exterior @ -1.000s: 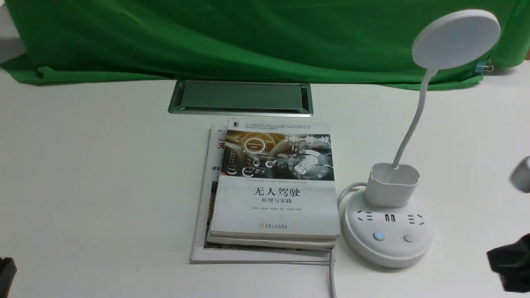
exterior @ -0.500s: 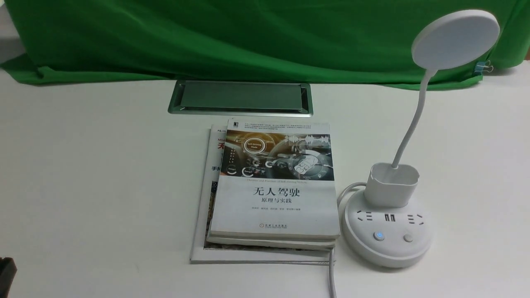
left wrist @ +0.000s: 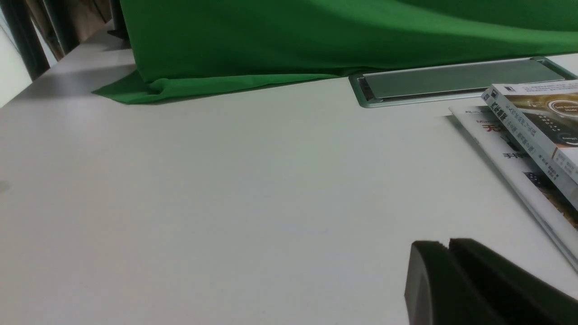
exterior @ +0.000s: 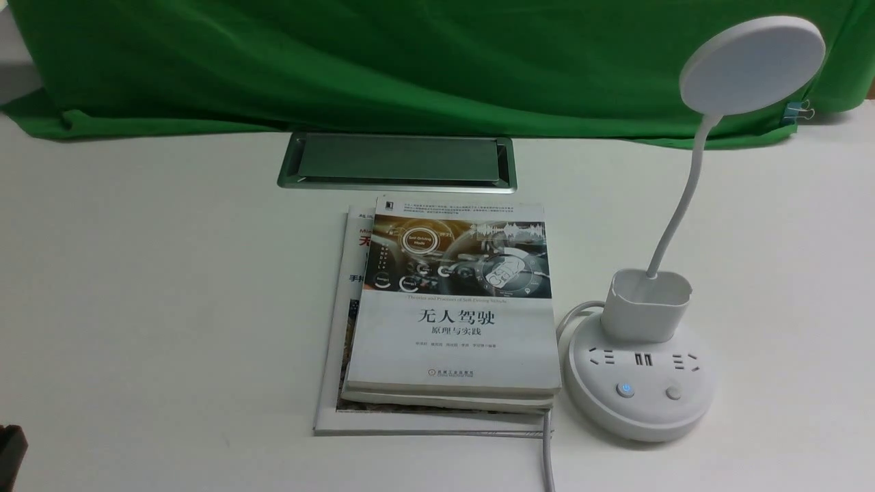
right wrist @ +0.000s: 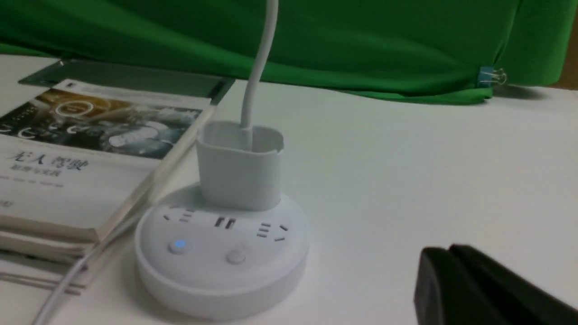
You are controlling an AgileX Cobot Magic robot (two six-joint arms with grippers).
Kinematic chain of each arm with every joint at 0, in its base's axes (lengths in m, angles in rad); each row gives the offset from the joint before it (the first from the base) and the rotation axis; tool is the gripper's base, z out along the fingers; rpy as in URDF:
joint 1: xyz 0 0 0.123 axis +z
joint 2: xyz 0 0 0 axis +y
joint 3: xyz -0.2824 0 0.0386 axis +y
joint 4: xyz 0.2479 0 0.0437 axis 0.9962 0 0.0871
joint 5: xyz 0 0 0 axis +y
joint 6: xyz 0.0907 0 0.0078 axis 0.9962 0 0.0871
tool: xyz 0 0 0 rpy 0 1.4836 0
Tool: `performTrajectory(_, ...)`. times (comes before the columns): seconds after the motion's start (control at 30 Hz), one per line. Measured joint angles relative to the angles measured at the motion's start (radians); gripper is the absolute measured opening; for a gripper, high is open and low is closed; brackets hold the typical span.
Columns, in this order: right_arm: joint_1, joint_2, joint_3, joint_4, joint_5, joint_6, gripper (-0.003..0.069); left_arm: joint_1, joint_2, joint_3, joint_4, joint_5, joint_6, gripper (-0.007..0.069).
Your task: Turn off the desk lamp on the white desktop by hand.
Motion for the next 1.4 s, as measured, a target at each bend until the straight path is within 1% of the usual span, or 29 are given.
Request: performTrajectory(1.4,-0.001,-0.002,0.000,0.000,0.019,0.000,0.0052,0.000,0.000,0.000,0.000,0.001,0.000,0.0020)
